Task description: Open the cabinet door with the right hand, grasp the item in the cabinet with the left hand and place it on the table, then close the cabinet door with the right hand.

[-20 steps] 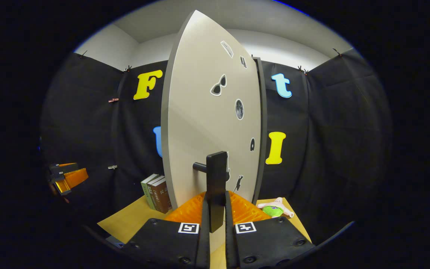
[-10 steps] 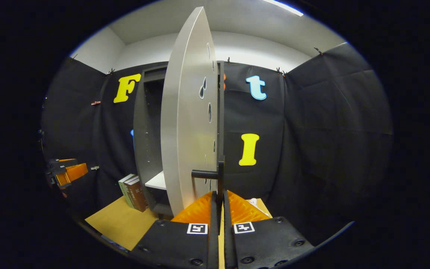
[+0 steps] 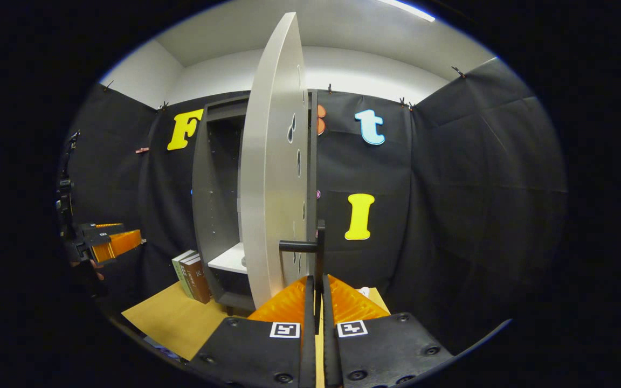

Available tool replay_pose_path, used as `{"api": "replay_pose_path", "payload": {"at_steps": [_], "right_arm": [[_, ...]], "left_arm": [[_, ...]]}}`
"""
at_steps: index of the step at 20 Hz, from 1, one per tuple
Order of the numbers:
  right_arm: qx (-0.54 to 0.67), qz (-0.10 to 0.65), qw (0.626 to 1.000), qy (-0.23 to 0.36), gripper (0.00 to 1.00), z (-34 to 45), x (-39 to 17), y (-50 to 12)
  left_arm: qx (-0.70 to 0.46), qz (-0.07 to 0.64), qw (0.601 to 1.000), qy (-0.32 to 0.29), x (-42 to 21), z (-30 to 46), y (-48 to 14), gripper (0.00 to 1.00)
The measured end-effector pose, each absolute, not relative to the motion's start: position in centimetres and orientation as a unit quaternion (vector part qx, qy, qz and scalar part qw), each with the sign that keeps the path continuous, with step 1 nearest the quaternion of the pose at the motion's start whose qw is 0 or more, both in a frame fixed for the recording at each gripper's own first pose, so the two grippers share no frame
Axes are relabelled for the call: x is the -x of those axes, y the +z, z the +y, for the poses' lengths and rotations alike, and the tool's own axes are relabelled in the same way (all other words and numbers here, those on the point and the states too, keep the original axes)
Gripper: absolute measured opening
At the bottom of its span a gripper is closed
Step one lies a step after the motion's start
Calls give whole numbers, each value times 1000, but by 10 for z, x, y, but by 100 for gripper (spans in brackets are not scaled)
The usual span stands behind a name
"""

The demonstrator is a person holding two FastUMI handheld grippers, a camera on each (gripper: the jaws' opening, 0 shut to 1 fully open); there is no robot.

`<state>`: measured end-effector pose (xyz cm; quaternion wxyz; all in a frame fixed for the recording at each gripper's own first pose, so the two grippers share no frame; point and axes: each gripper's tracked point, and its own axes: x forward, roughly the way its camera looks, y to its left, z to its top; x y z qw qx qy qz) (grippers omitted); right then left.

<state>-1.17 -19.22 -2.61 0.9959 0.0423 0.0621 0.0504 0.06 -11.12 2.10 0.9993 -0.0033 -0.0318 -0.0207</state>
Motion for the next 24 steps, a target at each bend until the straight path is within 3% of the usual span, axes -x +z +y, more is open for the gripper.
{"api": "replay_pose_path", "payload": {"at_steps": [7, 9, 15, 18, 24], "right_arm": [[-53, 62, 995, 65, 12, -196, 19, -26], [-55, 59, 994, 70, 17, -200, 28, -25], [-41, 36, 998, 13, 61, -246, 46, -28], [-31, 28, 999, -28, 94, -272, 50, -34], [-38, 28, 997, -66, 98, -302, 51, -45]], "left_arm": [[3, -22, 999, -33, -14, -126, 18, 95], [6, -17, 999, -39, -20, -131, 16, 95], [2, -2, 998, -60, -39, -154, 11, 95], [-5, 1, 997, -82, -53, -169, 9, 95], [-19, 52, 989, -135, -119, -207, -3, 93]]}}
